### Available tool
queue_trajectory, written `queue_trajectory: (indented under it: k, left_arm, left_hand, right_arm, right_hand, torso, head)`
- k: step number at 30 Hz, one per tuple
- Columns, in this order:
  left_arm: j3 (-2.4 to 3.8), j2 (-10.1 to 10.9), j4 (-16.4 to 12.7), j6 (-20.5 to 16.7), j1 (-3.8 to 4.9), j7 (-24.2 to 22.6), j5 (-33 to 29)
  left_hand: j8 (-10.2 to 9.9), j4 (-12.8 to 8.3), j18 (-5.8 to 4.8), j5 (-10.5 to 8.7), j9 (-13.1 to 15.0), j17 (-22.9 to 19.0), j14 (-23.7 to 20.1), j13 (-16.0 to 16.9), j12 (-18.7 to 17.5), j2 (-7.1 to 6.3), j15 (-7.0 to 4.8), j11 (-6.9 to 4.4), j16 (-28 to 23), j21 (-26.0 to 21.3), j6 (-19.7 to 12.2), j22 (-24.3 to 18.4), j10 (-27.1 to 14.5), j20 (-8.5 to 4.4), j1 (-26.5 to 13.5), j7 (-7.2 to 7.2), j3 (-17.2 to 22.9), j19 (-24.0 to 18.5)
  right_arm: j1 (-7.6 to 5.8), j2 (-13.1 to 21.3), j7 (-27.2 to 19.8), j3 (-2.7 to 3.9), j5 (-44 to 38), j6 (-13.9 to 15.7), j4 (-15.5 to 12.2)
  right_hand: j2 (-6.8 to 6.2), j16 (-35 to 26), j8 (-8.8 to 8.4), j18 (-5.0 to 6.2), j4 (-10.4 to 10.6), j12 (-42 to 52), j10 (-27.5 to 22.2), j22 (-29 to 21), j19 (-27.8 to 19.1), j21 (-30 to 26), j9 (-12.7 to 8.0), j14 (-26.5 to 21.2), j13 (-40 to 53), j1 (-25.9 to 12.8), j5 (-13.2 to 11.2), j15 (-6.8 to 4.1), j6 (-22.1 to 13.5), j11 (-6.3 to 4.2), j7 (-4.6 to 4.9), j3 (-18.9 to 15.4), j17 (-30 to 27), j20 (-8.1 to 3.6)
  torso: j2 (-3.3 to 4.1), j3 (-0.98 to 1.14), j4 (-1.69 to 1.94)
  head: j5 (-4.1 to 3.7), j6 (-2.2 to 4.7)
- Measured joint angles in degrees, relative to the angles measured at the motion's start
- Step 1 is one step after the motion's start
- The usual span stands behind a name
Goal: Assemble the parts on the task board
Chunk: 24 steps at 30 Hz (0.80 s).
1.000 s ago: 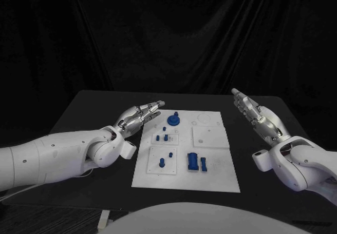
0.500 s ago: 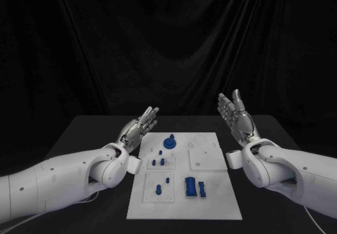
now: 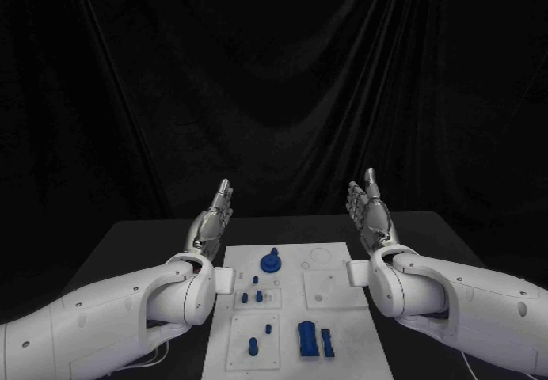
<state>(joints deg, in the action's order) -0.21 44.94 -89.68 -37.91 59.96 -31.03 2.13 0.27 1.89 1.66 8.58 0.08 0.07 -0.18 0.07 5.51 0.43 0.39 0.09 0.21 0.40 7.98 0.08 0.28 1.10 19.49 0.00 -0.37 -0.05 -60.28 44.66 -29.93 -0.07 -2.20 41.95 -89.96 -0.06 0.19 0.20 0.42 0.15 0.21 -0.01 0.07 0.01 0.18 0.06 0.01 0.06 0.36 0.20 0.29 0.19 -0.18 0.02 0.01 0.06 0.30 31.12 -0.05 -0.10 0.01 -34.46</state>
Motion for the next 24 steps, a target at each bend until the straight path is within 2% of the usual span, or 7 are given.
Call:
queue_trajectory:
  k: [2, 9, 14, 19, 20, 23, 24]
  left_arm:
    - [0.12, -0.1, -0.1, -1.6, 0.01, 0.4, -0.5]
    - [0.13, -0.1, -0.1, -4.2, 0.02, 1.3, -1.3]
    - [0.13, -0.1, -0.1, -5.0, 0.02, 1.6, -1.6]
    - [0.13, -0.1, -0.1, -5.4, 0.02, 1.7, -1.8]
    - [0.13, -0.1, -0.1, -5.4, 0.02, 1.7, -1.8]
    - [0.13, -0.1, -0.1, -5.5, 0.02, 1.7, -1.8]
    - [0.13, -0.1, -0.1, -5.6, 0.02, 1.8, -1.9]
  left_hand:
    - [0.0, -0.4, -0.92, -0.66, 0.0, 0.0, 0.0, 0.0, -1.2, -0.11, 0.0, -0.04, 0.0, -0.2, -0.6, 0.0, 0.0, -0.33, -1.5, 0.0, 0.1, 0.1]
    - [0.0, -1.3, -0.91, -2.69, 0.0, 0.0, 0.0, 0.0, -4.2, -0.34, 0.0, -0.07, 0.0, -0.2, -2.3, 0.0, -0.1, -0.54, -6.1, 0.03, 0.3, 0.1]
    - [0.0, -1.3, -0.9, -5.25, 0.0, 0.0, 0.0, 0.0, -4.7, -0.39, 0.0, -0.07, 0.0, -0.2, -5.2, 0.0, -0.1, -0.61, -8.5, 0.0, 0.3, 0.2]
    - [0.0, -1.6, -0.89, -7.16, 0.0, 0.0, 0.0, 0.0, -5.0, -0.47, 0.01, -0.07, 0.0, -0.2, -6.7, 0.0, -0.1, -0.82, -10.6, -0.06, 0.3, 0.0]
    - [0.0, -1.6, -0.89, -7.98, 0.0, 0.0, 0.0, 0.0, -5.2, -0.48, 0.01, -0.07, 0.0, -0.2, -7.4, 0.0, -0.1, -0.82, -12.1, 0.01, 0.3, 0.0]
    - [0.0, -1.6, -0.89, -8.39, 0.0, 0.0, 0.0, 0.0, -5.3, -0.41, 0.01, -0.07, 0.0, -0.2, -7.8, 0.0, -0.1, -0.82, -15.1, 0.0, 0.3, 0.0]
    - [0.0, -1.6, -0.89, -8.41, 0.0, 0.0, 0.0, 0.0, -5.3, -0.43, 0.01, -0.07, 0.0, -0.2, -7.8, 0.0, -0.1, -0.82, -18.0, 0.0, 0.3, 0.0]
  right_arm:
    - [0.0, 0.0, 0.0, 0.0, 0.6, 0.3, 0.0]
    - [0.01, 0.0, 0.0, 0.0, 1.6, 1.0, 0.0]
    - [0.01, 0.0, 0.0, 0.0, 1.9, 1.3, 0.0]
    - [0.01, 0.0, 0.0, 0.0, 2.1, 1.4, 0.0]
    - [0.01, 0.0, 0.0, 0.0, 2.1, 1.4, 0.0]
    - [0.01, 0.0, 0.0, 0.0, 2.2, 1.4, 0.0]
    - [0.01, 0.0, 0.0, 0.0, 2.2, 1.4, 0.0]
  right_hand:
    - [0.0, 0.0, 0.0, 0.0, 0.0, 0.0, 0.0, 0.0, 0.0, 0.0, 0.0, 0.0, 0.0, 0.0, 0.0, 0.0, 0.0, 0.0, 0.0, 0.0, 0.0, 0.0]
    - [0.0, 0.0, 0.0, 0.0, 0.0, 0.0, 0.0, 0.0, 0.0, 0.0, 0.0, 0.0, 0.0, 0.0, 0.0, 0.0, 0.0, 0.0, 0.0, 0.0, 0.0, 0.0]
    - [0.0, 0.0, 0.0, 0.01, 0.0, 0.0, 0.0, 0.0, 0.0, 0.0, 0.0, 0.0, 0.0, 0.0, 0.0, 0.01, 0.0, 0.0, 0.0, 0.0, 0.0, 0.0]
    - [0.0, 0.0, 0.0, 0.0, 0.0, 0.0, 0.0, 0.0, 0.0, 0.0, 0.0, 0.0, 0.0, 0.0, 0.0, 0.01, 0.0, 0.0, 0.0, 0.0, 0.0, 0.0]
    - [0.0, 0.0, 0.0, 0.01, 0.0, 0.0, 0.0, 0.0, 0.0, 0.0, 0.0, 0.0, 0.0, 0.0, 0.0, 0.01, 0.0, 0.0, 0.0, 0.0, 0.0, 0.0]
    - [0.0, 0.0, 0.0, 0.01, 0.0, 0.0, 0.0, 0.0, 0.0, 0.0, 0.0, 0.0, 0.0, 0.0, 0.0, 0.01, 0.0, 0.0, 0.0, 0.0, 0.0, 0.0]
    - [0.0, 0.0, 0.0, 0.01, 0.0, 0.0, 0.0, 0.0, 0.0, 0.0, 0.0, 0.0, 0.0, 0.0, 0.0, 0.01, 0.0, 0.0, 0.0, 0.0, 0.0, 0.0]
  torso:
    - [0.03, 0.02, 0.04]
    - [0.06, 0.04, 0.1]
    - [0.06, 0.04, 0.1]
    - [0.06, 0.05, 0.1]
    - [0.06, 0.05, 0.1]
    - [0.06, 0.05, 0.11]
    - [0.06, 0.05, 0.1]
  head:
    - [-0.02, 0.05]
    - [-0.02, 0.09]
    - [-0.02, 0.09]
    - [-0.02, 0.09]
    - [-0.02, 0.1]
    - [-0.02, 0.1]
    - [-0.02, 0.1]
